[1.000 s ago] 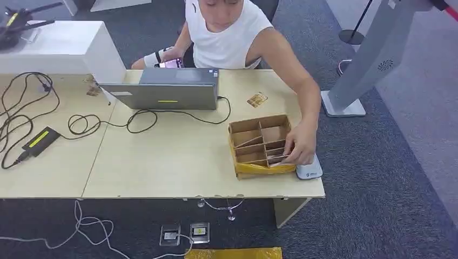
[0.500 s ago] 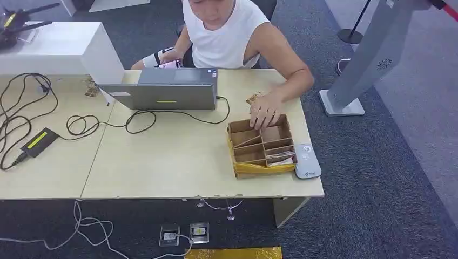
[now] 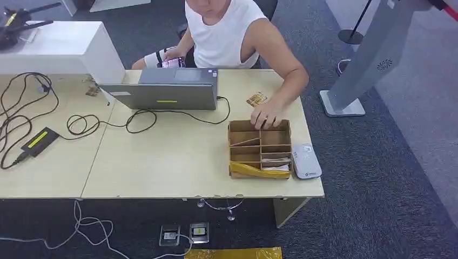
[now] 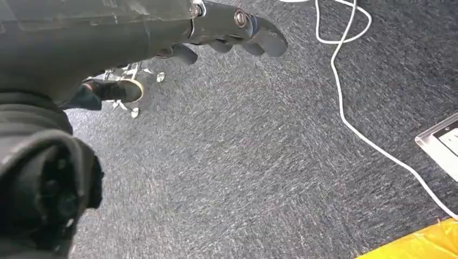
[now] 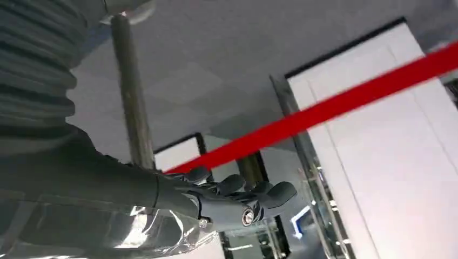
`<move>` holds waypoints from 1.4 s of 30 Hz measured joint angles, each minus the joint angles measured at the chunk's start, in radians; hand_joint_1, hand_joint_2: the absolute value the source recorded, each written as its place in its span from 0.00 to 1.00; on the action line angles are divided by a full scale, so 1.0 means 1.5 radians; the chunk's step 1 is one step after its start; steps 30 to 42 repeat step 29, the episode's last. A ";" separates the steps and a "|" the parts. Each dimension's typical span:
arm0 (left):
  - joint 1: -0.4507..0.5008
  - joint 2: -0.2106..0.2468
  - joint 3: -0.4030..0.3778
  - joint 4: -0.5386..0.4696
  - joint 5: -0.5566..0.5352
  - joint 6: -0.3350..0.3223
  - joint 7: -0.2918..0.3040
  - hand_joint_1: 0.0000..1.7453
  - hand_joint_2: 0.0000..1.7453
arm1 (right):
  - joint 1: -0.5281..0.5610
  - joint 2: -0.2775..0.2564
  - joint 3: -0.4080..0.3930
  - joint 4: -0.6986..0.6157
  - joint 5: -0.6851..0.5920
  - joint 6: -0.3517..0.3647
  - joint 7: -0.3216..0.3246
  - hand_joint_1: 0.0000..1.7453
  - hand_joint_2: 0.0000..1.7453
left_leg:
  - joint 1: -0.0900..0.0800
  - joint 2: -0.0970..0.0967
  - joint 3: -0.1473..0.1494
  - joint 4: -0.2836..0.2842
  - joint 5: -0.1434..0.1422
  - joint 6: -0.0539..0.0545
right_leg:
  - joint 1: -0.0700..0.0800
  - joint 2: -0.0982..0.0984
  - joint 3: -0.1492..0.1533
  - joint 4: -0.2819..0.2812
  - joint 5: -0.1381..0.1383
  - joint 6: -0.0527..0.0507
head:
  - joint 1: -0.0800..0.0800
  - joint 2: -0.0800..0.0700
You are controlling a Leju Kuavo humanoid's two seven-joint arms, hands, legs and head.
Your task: Pass the card to the sensor for recognition and then transmit it.
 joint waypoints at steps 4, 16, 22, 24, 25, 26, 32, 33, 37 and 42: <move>-0.003 -0.001 0.001 0.000 -0.008 -0.001 -0.001 0.00 0.00 | 0.016 0.029 0.008 0.048 0.038 0.000 0.046 0.00 1.00 | 0.000 0.000 0.000 0.000 0.000 0.000 | 0.000 0.000 0.000 0.000 0.000 0.000 | 0.001 0.000; -0.006 -0.003 0.005 0.000 -0.026 -0.011 -0.001 0.00 0.00 | 0.080 0.115 0.021 0.157 0.043 0.128 0.188 0.00 1.00 | 0.000 0.000 0.000 0.000 0.000 -0.001 | 0.000 0.000 0.000 0.000 -0.001 -0.001 | 0.001 0.000; -0.008 -0.003 0.005 0.000 -0.033 -0.017 -0.001 0.00 0.00 | 0.102 0.136 0.021 0.177 0.042 0.215 0.242 0.00 1.00 | 0.000 0.000 0.001 0.000 0.000 -0.001 | 0.000 0.000 0.000 0.000 -0.001 -0.001 | 0.001 0.000; -0.010 -0.003 0.005 0.000 -0.041 -0.027 0.002 0.00 0.00 | 0.126 0.162 0.021 0.193 0.052 0.297 0.290 0.00 1.00 | 0.000 0.000 0.001 0.000 0.000 -0.001 | 0.000 0.000 0.000 0.000 -0.001 -0.001 | 0.000 0.000; -0.011 -0.003 0.005 0.000 -0.042 -0.027 0.002 0.00 0.00 | 0.128 0.164 0.022 0.195 0.055 0.305 0.293 0.00 1.00 | 0.000 0.000 0.001 0.000 0.000 -0.001 | 0.000 0.001 0.000 0.000 -0.001 -0.001 | 0.001 0.000; -0.012 -0.004 0.005 0.000 -0.042 -0.028 0.003 0.00 0.00 | 0.130 0.167 0.023 0.197 0.058 0.312 0.297 0.00 1.00 | 0.000 0.000 0.001 0.000 0.000 -0.001 | 0.000 0.001 0.000 0.000 -0.001 -0.001 | 0.001 0.000; -0.015 -0.003 0.005 0.000 -0.045 -0.030 0.006 0.00 0.00 | 0.132 0.175 0.026 0.202 0.066 0.333 0.306 0.00 1.00 | 0.000 0.000 0.001 0.000 0.000 -0.001 | 0.000 0.002 0.000 0.000 -0.001 -0.001 | 0.000 0.000; -0.015 -0.003 0.005 0.000 -0.045 -0.030 0.006 0.00 0.00 | 0.132 0.175 0.026 0.202 0.066 0.333 0.306 0.00 1.00 | 0.000 0.000 0.001 0.000 0.000 -0.001 | 0.000 0.002 0.000 0.000 -0.001 -0.001 | 0.000 0.000; -0.015 -0.003 0.005 0.000 -0.045 -0.030 0.006 0.00 0.00 | 0.132 0.175 0.026 0.202 0.066 0.333 0.306 0.00 1.00 | 0.000 0.000 0.001 0.000 0.000 -0.001 | 0.000 0.002 0.000 0.000 -0.001 -0.001 | 0.000 0.000; -0.015 -0.003 0.005 0.000 -0.045 -0.030 0.006 0.00 0.00 | 0.132 0.175 0.026 0.202 0.066 0.333 0.306 0.00 1.00 | 0.000 0.000 0.001 0.000 0.000 -0.001 | 0.000 0.002 0.000 0.000 -0.001 -0.001 | 0.000 0.000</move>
